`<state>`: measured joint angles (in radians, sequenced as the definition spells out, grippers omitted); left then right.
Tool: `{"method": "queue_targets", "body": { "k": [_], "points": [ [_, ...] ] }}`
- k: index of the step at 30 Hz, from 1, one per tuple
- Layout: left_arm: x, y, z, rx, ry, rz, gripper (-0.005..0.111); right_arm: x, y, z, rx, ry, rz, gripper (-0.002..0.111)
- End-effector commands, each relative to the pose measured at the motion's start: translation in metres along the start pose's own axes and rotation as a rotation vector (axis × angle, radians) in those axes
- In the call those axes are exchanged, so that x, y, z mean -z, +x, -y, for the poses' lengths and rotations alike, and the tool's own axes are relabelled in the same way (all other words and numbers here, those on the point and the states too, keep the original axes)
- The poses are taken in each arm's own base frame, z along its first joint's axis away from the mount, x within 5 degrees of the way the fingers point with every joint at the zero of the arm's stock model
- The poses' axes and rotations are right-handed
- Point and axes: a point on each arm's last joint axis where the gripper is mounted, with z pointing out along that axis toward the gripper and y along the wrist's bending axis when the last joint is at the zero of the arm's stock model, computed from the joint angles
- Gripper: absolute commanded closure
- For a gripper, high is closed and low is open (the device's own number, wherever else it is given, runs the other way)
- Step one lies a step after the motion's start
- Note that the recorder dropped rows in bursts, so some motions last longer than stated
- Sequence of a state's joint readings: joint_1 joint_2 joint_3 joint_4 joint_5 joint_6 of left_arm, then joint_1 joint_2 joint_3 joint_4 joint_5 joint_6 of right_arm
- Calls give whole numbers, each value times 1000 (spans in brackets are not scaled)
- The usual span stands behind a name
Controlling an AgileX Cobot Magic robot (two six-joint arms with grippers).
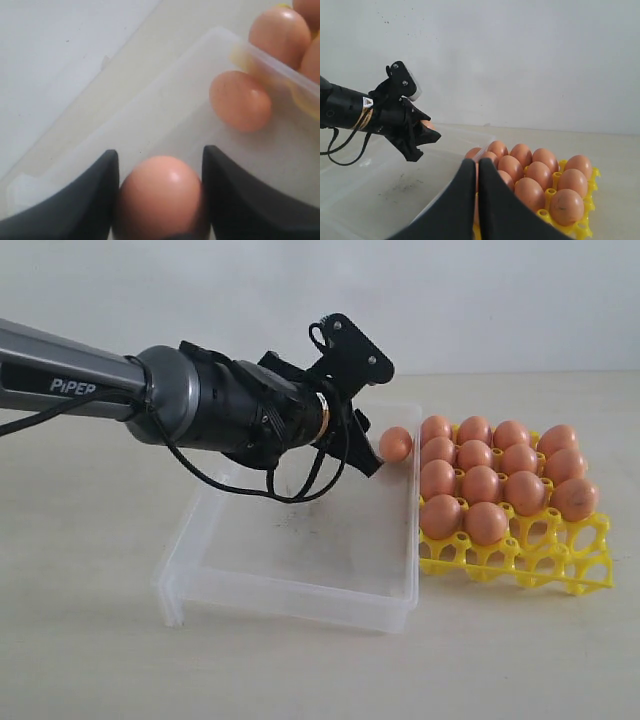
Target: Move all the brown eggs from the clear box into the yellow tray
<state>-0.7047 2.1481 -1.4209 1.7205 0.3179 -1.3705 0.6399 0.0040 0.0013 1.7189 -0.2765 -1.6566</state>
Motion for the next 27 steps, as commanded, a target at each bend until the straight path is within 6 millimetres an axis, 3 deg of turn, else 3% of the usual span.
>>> {"method": "queue_targets", "body": {
  "k": [1,4,7,15,18,24,27],
  "points": [
    [7,-11,-9,-144,47,-56,103,0,-1,0,-1,0,5,109],
    [7,-13,-3,-173,181,-31,103,0,-1,0,-1,0,5,109],
    [8,-19,8,-112,265,109,103,0,-1,0,-1,0,5,109],
    [12,-18,10,263,231,362,103,0,-1,0,-1,0,5,109],
    [20,-19,20,346,296,493,103,0,-1,0,-1,0,5,109],
    [58,-21,38,518,629,959,103,0,-1,0,-1,0,5,109],
    [53,-10,48,547,620,913,103,0,-1,0,-1,0,5,109]
  ]
}}
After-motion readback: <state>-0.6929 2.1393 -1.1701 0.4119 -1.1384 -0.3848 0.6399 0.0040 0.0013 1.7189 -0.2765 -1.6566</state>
